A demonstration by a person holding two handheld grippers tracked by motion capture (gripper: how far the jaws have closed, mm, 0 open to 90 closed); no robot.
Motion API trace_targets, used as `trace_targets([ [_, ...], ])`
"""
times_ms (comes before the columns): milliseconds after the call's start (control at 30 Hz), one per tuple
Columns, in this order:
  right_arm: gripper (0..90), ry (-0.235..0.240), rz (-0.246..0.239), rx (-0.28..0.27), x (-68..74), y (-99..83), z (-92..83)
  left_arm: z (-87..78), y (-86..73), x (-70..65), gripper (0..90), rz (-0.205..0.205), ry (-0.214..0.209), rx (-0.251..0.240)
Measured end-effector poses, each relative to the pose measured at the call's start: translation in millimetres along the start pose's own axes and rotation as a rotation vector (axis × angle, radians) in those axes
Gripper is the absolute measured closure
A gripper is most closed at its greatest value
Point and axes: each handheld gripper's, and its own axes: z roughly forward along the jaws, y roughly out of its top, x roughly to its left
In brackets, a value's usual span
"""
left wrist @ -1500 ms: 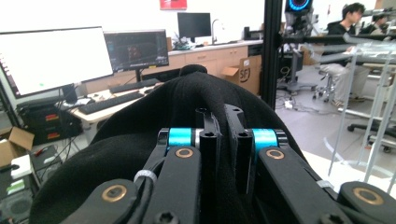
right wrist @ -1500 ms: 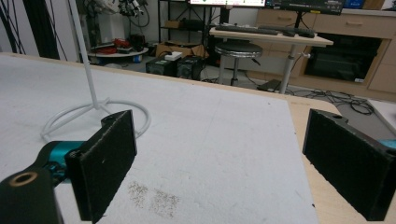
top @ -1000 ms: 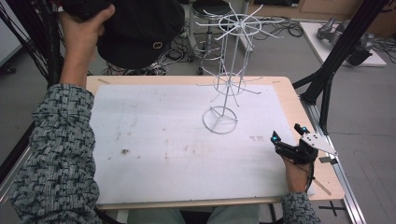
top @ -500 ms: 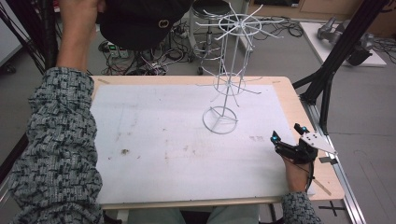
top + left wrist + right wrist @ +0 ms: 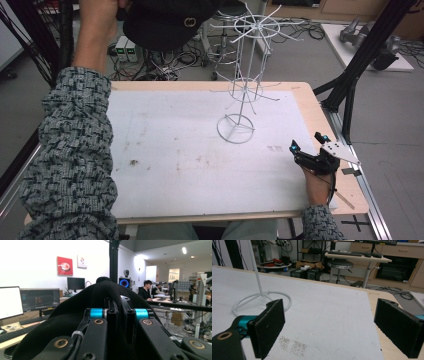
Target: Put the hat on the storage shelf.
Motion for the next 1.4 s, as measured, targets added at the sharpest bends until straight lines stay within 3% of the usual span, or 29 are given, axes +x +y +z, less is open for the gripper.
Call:
trace_targets([
  [333, 8.9, -0.003, -0.015, 0.007, 0.5, 0.2, -0.8, 17.5, -20.8, 1.8, 85.4, -0.06, -0.044, 0.057],
  [567, 8.9, -0.001, -0.024, 0.013, 1.5, 0.1, -0.2, 23.9, -27.3, -0.3, 85.2, -0.075, -0.059, 0.104],
  [967, 8.9, 0.005, -0.022, 0.006, 1.7, 0.3, -0.7, 28.0, -30.9, -11.5, 85.0, -0.052, -0.035, 0.188],
  [1400, 8.9, 0.011, -0.045, 0.031, 3.2, -0.5, 2.7, 26.0, -36.7, -8.3, 84.3, -0.039, -0.035, 0.249],
])
